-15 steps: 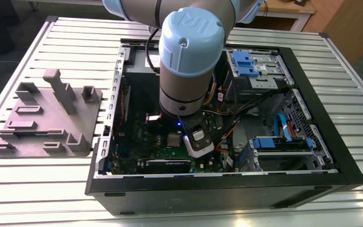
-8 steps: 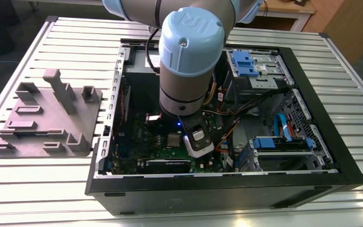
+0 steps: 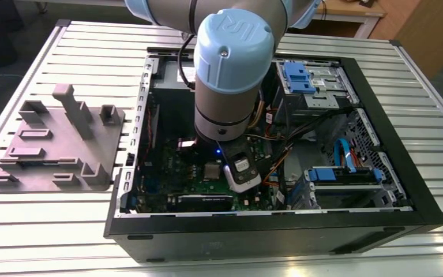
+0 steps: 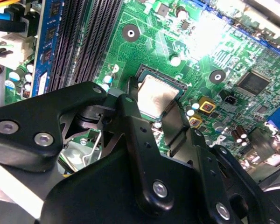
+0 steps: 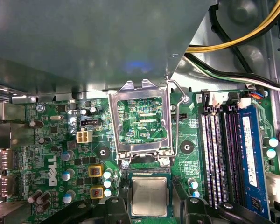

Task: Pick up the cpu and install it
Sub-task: 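Place the cpu into insertion slot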

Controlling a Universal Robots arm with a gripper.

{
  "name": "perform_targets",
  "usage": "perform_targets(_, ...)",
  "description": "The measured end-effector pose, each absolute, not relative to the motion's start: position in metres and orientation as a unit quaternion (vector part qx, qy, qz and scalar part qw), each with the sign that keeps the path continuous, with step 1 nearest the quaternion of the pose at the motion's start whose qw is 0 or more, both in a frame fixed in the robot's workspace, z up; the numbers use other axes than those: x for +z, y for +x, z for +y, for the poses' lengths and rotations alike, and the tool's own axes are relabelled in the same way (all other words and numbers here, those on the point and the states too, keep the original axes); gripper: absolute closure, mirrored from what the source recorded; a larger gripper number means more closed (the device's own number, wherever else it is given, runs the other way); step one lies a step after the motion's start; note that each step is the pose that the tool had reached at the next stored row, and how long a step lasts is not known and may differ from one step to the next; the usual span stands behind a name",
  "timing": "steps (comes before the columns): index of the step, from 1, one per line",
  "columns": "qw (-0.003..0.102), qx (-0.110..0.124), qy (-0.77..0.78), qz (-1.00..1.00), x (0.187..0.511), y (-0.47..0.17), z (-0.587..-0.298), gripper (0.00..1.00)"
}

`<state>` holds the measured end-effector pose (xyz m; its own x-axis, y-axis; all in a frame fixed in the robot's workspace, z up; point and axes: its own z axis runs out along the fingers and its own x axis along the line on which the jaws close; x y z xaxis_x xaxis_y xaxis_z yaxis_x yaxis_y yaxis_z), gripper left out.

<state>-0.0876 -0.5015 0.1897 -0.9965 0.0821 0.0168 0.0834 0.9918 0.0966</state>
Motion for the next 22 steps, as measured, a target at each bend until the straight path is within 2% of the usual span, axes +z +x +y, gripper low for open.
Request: perform_targets(22,0.007,-0.053,-0.028,-0.998,0.1927,-0.0867,-0.5016,0.55)
